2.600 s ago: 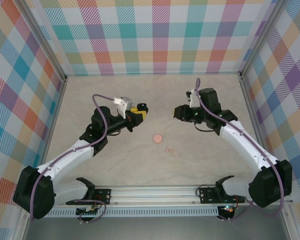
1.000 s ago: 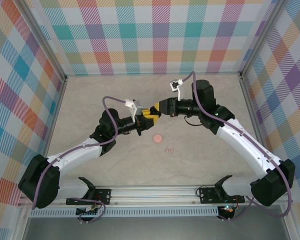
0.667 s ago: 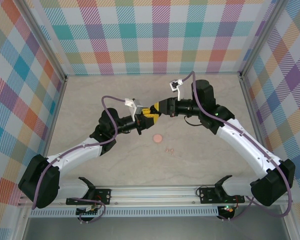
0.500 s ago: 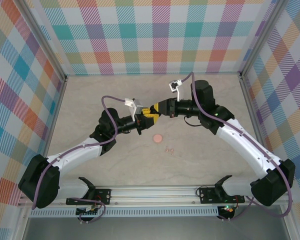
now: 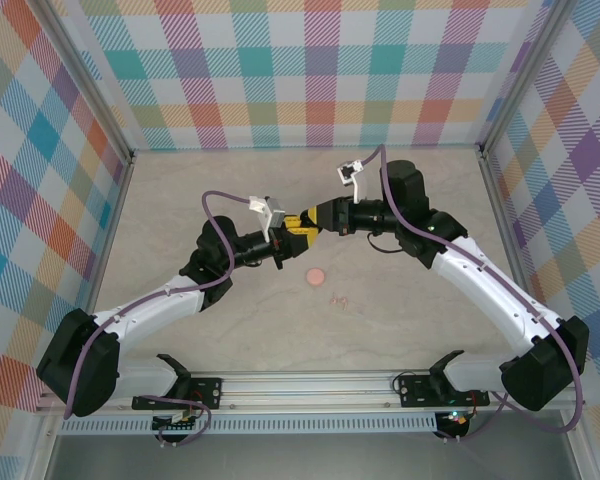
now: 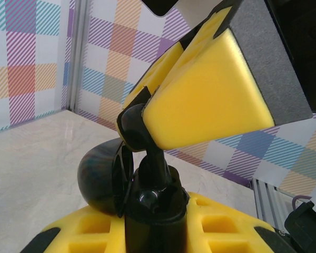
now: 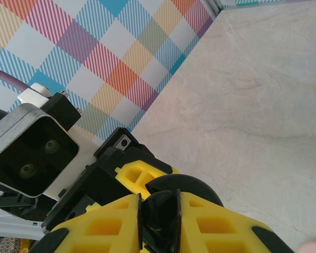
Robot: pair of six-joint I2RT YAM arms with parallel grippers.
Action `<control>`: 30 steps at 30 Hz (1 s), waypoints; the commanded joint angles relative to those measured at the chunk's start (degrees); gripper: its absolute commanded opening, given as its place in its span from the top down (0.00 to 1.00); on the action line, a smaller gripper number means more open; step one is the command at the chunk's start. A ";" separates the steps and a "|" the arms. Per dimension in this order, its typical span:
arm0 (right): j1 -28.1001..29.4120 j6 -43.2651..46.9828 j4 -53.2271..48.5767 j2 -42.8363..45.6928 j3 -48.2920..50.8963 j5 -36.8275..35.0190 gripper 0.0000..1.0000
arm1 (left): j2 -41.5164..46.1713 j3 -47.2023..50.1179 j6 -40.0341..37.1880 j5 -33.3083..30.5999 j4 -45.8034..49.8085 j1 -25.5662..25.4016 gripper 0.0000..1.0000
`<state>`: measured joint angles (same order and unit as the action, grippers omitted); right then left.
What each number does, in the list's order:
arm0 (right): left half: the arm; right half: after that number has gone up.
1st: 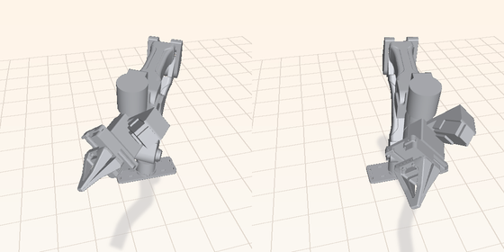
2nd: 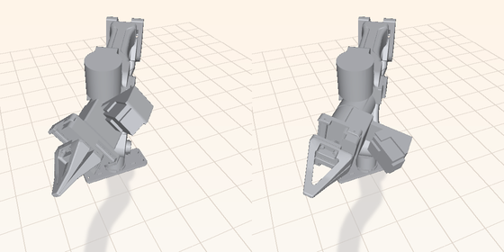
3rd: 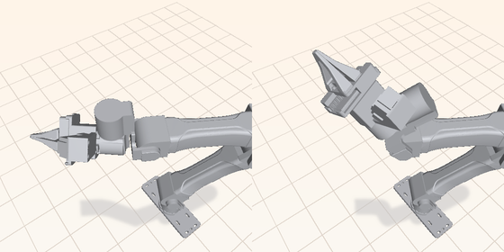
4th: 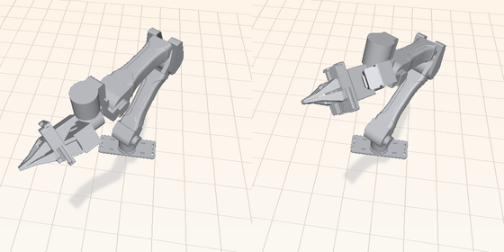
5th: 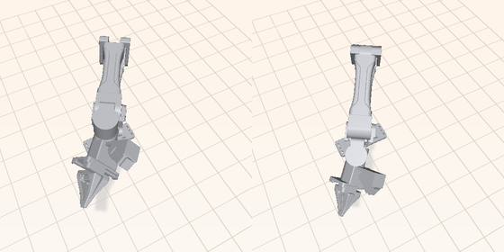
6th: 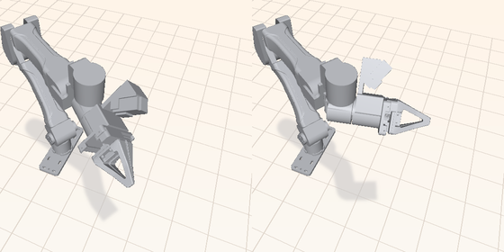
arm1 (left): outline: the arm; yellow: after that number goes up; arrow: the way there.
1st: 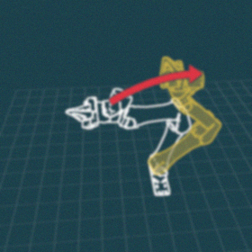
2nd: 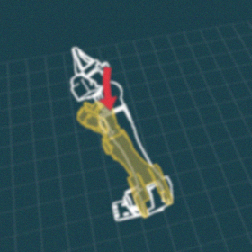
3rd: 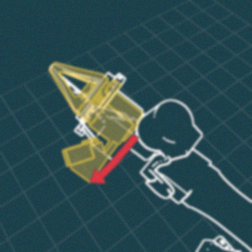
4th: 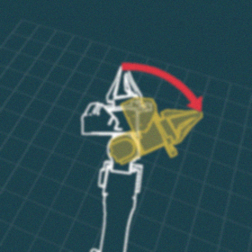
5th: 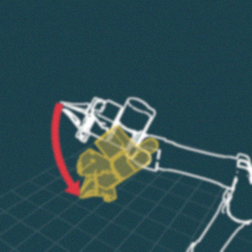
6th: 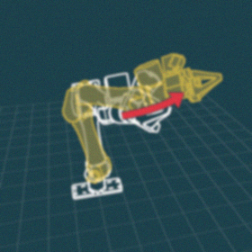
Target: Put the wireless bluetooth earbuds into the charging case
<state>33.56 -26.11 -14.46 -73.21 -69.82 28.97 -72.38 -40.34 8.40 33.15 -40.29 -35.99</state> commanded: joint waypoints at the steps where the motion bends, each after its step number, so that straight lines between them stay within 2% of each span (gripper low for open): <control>1: 0.54 1.43 -0.54 -0.37 -1.41 -0.41 0.77 | 0.94 -2.15 0.49 0.40 -2.89 -0.65 0.81; 30: 2.21 5.19 -6.53 -0.67 -3.30 -4.25 0.77 | 2.75 -2.33 -0.52 -4.28 -0.26 -0.66 0.80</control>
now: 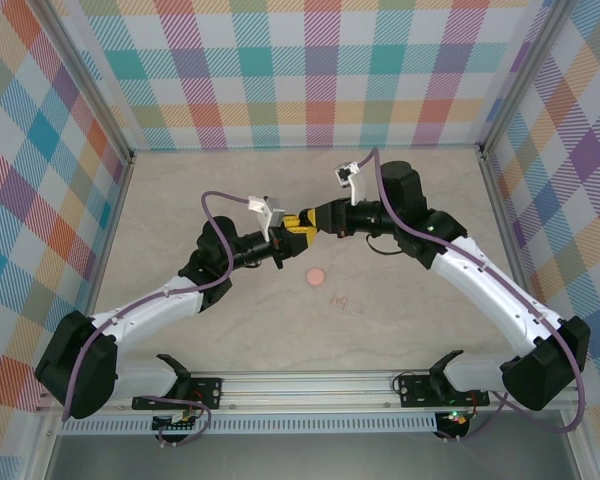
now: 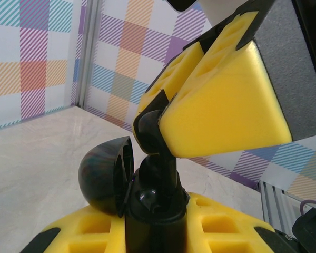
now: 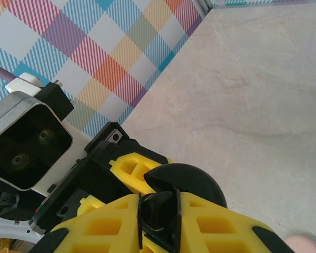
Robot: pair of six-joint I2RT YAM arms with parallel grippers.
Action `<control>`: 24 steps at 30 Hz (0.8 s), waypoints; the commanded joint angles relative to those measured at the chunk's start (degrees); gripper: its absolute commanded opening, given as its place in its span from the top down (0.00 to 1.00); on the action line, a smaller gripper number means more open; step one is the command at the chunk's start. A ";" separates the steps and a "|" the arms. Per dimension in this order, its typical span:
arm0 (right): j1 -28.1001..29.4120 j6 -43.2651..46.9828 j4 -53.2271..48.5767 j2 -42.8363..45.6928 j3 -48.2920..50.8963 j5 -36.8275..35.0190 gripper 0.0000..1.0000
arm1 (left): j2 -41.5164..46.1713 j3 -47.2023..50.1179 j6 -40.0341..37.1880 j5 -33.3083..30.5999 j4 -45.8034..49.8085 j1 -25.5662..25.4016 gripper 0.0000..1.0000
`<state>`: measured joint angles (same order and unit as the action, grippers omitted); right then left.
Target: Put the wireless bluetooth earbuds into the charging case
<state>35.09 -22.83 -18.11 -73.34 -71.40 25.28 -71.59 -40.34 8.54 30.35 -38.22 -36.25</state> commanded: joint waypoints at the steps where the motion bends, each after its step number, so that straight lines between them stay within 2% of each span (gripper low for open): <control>1: 0.81 2.13 -3.03 -0.64 -1.84 -0.60 0.77 | 1.90 -2.45 -0.74 -1.34 -2.18 -0.40 0.80; 13: 1.47 2.61 -5.27 -1.60 -2.87 -3.47 0.76 | 1.53 -3.11 -0.41 -0.82 -2.33 -0.38 0.80; 24: 2.00 3.30 -6.28 -1.37 -3.05 -4.66 0.76 | 1.84 -2.89 0.51 -5.25 -1.82 -0.40 0.80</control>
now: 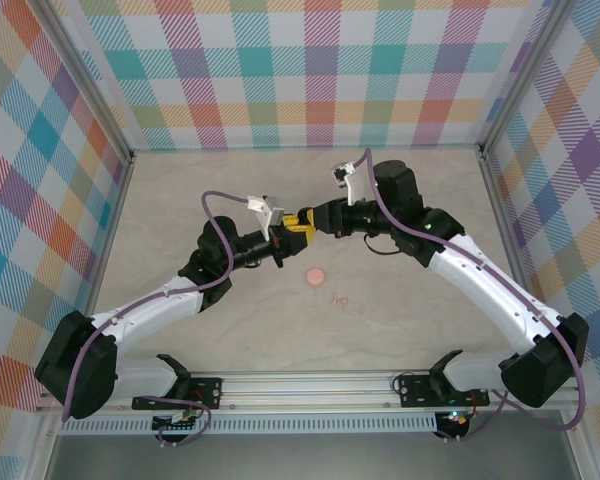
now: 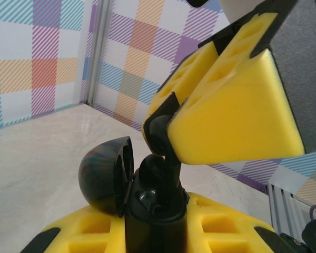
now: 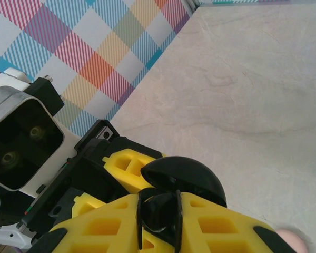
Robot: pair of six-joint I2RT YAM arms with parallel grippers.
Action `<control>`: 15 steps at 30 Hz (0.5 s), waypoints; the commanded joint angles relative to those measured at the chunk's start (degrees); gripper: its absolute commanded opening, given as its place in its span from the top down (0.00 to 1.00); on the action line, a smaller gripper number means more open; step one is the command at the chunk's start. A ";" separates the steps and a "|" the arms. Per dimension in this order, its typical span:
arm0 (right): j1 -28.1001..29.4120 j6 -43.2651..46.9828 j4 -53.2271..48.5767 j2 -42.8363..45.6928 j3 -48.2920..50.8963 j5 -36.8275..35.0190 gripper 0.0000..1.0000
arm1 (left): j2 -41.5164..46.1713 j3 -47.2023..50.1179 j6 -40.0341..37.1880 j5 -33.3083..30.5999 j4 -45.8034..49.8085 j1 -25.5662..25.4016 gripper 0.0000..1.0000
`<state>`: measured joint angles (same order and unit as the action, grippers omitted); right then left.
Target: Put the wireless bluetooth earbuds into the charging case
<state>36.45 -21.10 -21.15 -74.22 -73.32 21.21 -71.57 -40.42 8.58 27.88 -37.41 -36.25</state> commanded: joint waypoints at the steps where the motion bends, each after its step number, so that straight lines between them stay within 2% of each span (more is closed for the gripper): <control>1: 0.72 1.59 -3.35 -0.48 -1.12 -0.69 0.76 | 1.84 -2.66 0.52 -3.03 -2.54 -0.39 0.80; 5: 0.90 1.85 -3.37 -0.32 -1.09 -1.00 0.76 | 2.02 -2.53 0.64 -3.21 -2.63 -0.40 0.80; 15: 1.29 2.12 -4.48 -1.80 -2.19 -1.08 0.75 | 1.14 -3.47 0.21 1.29 -1.63 -0.38 0.80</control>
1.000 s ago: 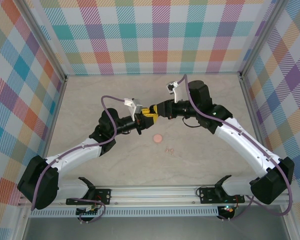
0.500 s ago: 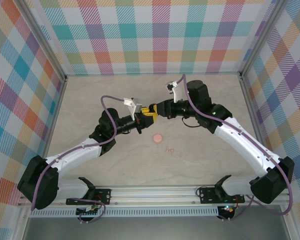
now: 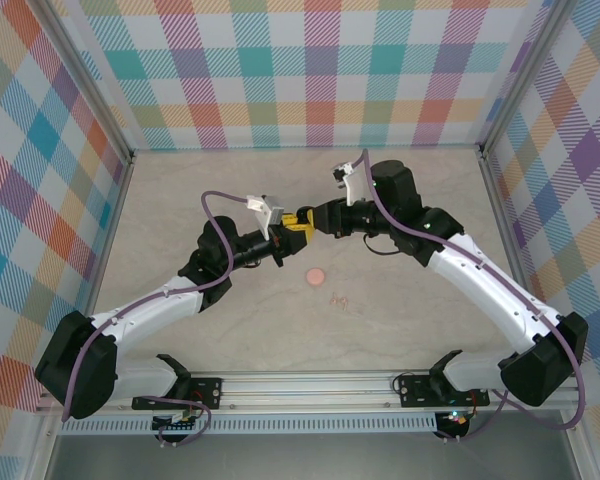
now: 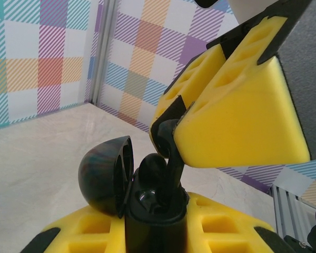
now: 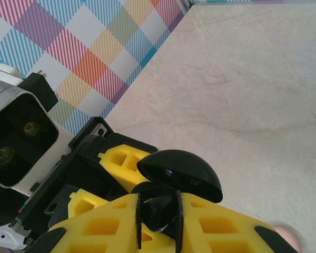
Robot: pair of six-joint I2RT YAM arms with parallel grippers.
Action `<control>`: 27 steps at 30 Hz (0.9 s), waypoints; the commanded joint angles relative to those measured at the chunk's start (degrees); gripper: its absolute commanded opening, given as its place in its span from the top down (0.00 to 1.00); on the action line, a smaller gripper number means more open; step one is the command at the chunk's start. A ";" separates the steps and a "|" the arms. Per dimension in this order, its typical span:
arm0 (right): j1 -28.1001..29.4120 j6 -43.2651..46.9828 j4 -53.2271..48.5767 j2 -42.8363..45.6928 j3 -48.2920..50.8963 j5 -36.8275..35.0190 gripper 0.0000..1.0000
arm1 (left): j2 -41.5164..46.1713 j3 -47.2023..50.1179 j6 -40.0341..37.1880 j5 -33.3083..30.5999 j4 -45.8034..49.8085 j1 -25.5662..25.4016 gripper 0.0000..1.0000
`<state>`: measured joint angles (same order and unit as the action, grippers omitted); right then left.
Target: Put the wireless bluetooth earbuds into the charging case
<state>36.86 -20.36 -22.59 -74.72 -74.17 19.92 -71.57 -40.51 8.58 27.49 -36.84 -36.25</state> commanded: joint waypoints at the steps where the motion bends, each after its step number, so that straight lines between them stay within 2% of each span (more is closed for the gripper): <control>1: 0.93 1.50 -3.29 -1.44 -1.48 0.21 0.75 | 1.22 -3.35 0.01 1.71 -2.11 -0.40 0.80; 16: 1.65 2.19 -6.00 -2.54 -2.93 -2.21 0.73 | 1.88 -3.25 -0.34 1.19 -2.04 -0.36 0.80; 27: 1.72 2.17 -6.19 -2.32 -3.17 -3.05 0.67 | 1.95 -3.27 -0.41 1.07 -1.95 -0.41 0.80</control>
<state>38.04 -18.96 -25.80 -76.36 -76.23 17.41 -71.57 -40.97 8.56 27.49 -34.15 -36.25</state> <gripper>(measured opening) 0.329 0.223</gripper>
